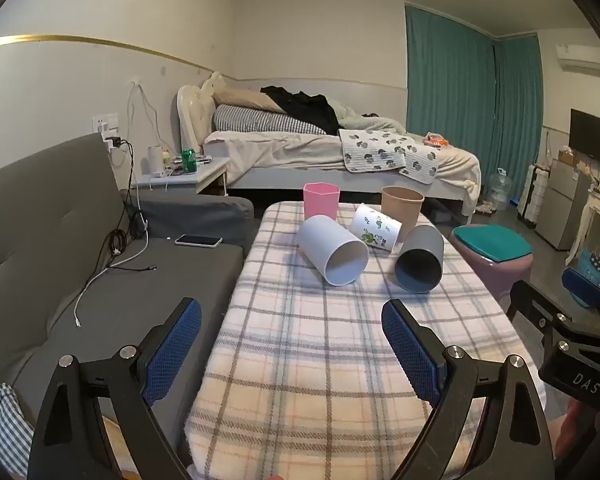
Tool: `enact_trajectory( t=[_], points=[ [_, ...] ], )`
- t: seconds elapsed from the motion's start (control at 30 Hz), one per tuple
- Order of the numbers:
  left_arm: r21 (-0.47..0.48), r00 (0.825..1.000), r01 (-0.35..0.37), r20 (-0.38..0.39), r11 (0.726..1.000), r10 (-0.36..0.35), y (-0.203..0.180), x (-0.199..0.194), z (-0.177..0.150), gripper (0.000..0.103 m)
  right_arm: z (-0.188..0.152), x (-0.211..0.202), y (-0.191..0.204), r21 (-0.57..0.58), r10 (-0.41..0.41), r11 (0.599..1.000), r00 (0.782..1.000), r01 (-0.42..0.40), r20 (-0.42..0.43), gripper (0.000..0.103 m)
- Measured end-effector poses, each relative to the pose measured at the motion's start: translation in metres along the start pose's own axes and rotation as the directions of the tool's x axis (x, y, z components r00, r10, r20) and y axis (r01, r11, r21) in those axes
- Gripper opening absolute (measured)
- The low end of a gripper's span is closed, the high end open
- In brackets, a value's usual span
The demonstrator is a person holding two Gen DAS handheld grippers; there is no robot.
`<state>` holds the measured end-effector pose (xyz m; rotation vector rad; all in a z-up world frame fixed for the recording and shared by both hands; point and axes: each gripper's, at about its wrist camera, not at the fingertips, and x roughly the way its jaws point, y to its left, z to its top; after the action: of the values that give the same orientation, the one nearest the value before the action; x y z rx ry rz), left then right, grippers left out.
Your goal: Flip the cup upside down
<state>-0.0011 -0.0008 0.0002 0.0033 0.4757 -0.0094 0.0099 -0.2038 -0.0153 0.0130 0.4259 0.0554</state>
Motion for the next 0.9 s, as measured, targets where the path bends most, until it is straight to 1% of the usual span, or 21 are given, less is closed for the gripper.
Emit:
enact_trajectory(
  t=[0.03,0.13,0.9],
  points=[
    [-0.018,0.999,0.000,-0.032,1.000,-0.001,0.0019,0.0034,0.0010,0.095,-0.0001,-0.0003,-0.0001,0.005,0.004,1.000,1.000,-0.004,0.009,0.103],
    [-0.013,1.000,0.002,-0.028,1.000,-0.002,0.0023,0.0055,0.0011,0.095,-0.0002,0.0000,0.0005,-0.001,0.001,1.000,1.000,-0.001,-0.003,0.103],
    [-0.018,1.000,0.001,-0.012,1.000,-0.001,0.0025,0.0075,0.0005,0.095,-0.0033,0.0010,0.0050,-0.007,0.000,1.000,1.000,0.000,-0.010,0.103]
  ],
)
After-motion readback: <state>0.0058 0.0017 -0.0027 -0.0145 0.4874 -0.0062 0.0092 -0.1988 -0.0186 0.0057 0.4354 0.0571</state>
